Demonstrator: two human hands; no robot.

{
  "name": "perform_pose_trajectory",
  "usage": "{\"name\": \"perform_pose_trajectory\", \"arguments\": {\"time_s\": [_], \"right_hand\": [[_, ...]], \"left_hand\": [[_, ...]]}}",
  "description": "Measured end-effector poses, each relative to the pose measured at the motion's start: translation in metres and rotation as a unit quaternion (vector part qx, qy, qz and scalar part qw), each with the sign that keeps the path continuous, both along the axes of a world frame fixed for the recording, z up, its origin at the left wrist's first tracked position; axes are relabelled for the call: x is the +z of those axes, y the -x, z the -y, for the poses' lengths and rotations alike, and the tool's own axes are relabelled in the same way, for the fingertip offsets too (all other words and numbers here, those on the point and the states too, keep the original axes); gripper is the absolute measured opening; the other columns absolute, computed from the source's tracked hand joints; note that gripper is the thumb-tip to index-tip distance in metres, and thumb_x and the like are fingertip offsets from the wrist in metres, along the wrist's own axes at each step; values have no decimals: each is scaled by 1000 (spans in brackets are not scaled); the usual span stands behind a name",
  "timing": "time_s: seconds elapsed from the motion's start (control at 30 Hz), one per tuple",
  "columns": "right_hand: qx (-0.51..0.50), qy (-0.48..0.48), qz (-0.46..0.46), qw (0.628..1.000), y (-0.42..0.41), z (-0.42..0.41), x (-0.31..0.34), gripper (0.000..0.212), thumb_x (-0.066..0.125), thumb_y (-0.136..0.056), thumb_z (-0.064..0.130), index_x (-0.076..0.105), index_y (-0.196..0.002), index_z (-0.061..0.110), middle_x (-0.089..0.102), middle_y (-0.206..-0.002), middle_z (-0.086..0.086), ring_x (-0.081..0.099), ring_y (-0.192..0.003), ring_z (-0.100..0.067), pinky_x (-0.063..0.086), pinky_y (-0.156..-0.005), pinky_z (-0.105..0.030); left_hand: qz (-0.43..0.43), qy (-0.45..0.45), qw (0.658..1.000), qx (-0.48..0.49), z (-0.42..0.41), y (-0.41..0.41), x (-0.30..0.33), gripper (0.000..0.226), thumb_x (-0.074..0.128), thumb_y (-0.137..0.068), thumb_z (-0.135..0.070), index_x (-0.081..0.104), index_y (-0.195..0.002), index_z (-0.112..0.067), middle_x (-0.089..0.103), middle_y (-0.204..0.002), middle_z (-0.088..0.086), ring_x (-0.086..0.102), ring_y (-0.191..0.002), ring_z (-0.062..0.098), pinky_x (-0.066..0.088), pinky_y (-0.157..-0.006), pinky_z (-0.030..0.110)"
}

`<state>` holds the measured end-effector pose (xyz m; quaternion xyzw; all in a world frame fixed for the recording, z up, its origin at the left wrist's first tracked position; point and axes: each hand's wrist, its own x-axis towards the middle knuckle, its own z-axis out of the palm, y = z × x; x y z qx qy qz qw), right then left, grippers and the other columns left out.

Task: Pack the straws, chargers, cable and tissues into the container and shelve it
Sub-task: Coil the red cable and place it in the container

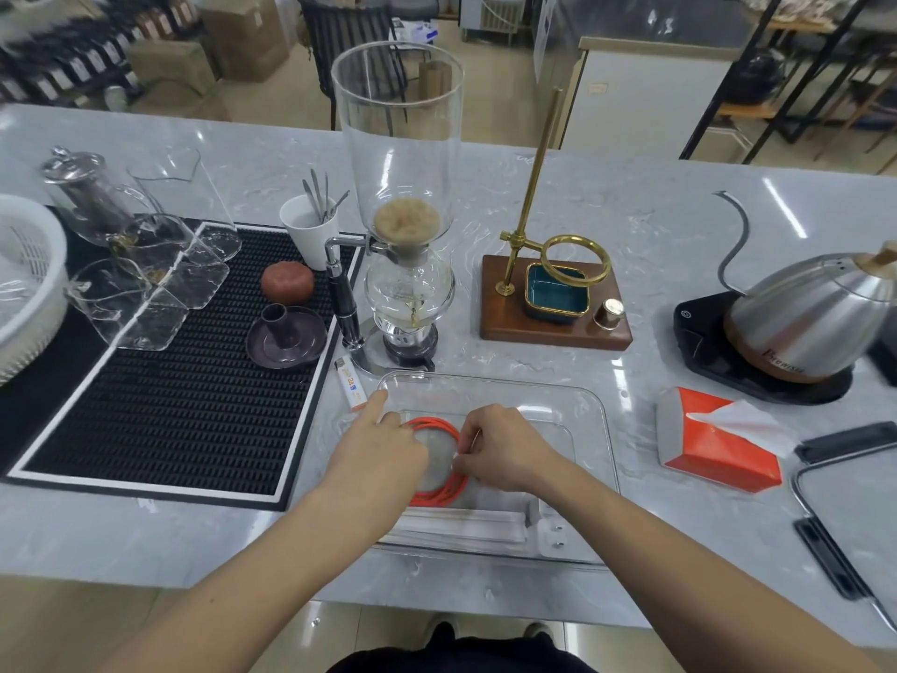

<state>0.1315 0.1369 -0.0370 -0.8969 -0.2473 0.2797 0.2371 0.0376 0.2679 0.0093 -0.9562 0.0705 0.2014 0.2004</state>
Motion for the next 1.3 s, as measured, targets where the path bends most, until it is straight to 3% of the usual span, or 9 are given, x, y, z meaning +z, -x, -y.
{"name": "perform_pose_trajectory", "arguments": {"time_s": [0.13, 0.37, 0.67, 0.87, 1.1, 1.3], "right_hand": [[8, -1, 8, 1000, -1, 4, 0, 4, 73, -75, 14, 69, -76, 14, 60, -62, 7, 59, -65, -12, 51, -64, -26], [8, -4, 7, 1000, -2, 6, -3, 8, 76, -74, 18, 68, -74, 18, 59, -62, 12, 56, -61, -7, 45, -56, -18], [8, -7, -1, 1000, -2, 12, 2, 11, 75, -76, 18, 66, -73, 20, 58, -64, 12, 54, -61, -4, 40, -53, -15], [0, -37, 9, 999, -2, 18, 14, 8, 71, -81, 18, 65, -76, 19, 63, -68, 4, 59, -64, -11, 42, -53, -16], [-13, -72, 50, 996, -2, 36, 29, 13, 72, -81, 26, 63, -73, 21, 66, -72, 6, 57, -63, -8, 48, -62, -24], [-49, -131, 80, 987, -5, 66, 53, 11, 73, -81, 28, 63, -77, 26, 66, -77, 10, 60, -68, -5, 47, -60, -14]], "left_hand": [[9, 9, 1000, -15, -2, 1, 0, 32, 51, -84, 1, 64, -111, -11, 59, -123, 12, 47, -122, 31, 0, -121, 51], [24, 29, 999, -25, -2, 1, -2, 33, 52, -83, -1, 63, -111, -14, 60, -121, 8, 51, -118, 28, 1, -121, 50], [24, 37, 998, -37, -1, 1, -6, 32, 52, -83, 0, 63, -110, -15, 62, -115, 7, 54, -114, 28, 10, -119, 46], [68, 107, 992, -16, 1, -1, -9, 20, 50, -90, -12, 65, -99, -21, 64, -104, 1, 60, -101, 25, 34, -93, 33], [148, 287, 945, 61, 8, -4, -3, 13, 54, -90, -32, 63, -91, -22, 64, -98, -3, 58, -102, 21, 38, -85, 31], [218, 371, 895, 119, 7, -13, -2, 27, 49, -78, -49, 65, -85, -28, 61, -84, -13, 60, -89, 17, 48, -73, 32]]}}
